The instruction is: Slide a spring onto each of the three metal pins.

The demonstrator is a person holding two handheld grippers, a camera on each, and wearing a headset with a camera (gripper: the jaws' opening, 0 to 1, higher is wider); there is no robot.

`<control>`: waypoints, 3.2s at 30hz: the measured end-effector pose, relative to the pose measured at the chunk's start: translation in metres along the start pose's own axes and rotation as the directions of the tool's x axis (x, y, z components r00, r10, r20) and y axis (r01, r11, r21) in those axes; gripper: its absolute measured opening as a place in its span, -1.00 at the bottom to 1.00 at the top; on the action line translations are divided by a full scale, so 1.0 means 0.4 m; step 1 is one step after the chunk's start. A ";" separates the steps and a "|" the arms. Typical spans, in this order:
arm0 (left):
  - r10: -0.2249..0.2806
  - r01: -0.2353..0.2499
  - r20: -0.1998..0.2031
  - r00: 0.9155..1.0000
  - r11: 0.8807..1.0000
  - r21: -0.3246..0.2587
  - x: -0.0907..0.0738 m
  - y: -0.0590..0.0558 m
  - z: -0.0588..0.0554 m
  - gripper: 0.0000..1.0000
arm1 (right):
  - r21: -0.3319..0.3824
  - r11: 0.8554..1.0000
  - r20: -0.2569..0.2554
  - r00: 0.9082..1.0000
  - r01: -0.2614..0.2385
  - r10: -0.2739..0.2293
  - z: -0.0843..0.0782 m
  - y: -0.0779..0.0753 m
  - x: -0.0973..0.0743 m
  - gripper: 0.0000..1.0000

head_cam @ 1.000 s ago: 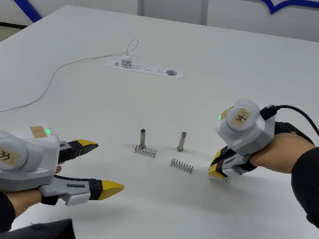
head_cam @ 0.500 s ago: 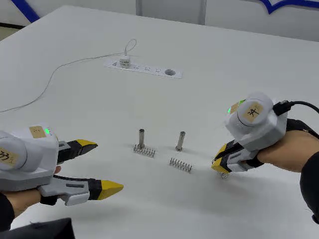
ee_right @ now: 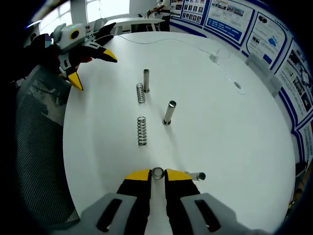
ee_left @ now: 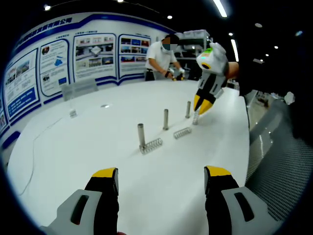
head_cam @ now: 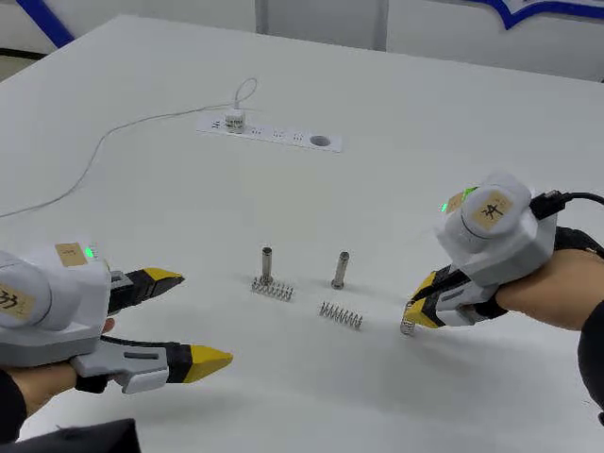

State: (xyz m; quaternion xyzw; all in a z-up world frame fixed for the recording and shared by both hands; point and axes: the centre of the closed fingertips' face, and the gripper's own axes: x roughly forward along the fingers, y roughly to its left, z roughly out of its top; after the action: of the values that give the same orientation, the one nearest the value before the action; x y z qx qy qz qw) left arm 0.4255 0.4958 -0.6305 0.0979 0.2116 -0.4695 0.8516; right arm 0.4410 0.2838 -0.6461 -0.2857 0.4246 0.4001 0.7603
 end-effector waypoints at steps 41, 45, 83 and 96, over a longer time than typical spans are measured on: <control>0.003 -0.003 0.010 1.000 1.000 -0.002 -0.001 0.001 0.006 0.46 | 0.090 0.992 0.044 0.995 0.089 -0.093 0.046 -0.110 -0.184 -0.76; 0.005 -0.005 0.012 1.000 1.000 -0.002 -0.002 0.002 0.007 0.46 | 0.095 0.991 0.037 0.995 0.092 -0.096 0.043 -0.119 -0.176 -0.76; 0.004 -0.004 0.020 1.000 1.000 -0.010 -0.002 0.001 0.009 0.47 | 0.107 0.993 -0.037 0.998 0.046 -0.042 0.015 -0.126 -0.089 -0.76; -0.010 0.010 0.073 0.997 1.000 -0.010 -0.019 -0.004 0.049 0.52 | 0.125 0.992 -0.056 0.998 0.029 -0.022 0.002 -0.120 -0.056 -0.76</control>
State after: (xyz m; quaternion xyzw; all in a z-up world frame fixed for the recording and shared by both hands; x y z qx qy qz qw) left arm 0.4258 0.4936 -0.6094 0.0751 0.1831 -0.4759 0.8570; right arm 0.4750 0.2515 -0.6216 -0.2535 0.4658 0.3547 0.7700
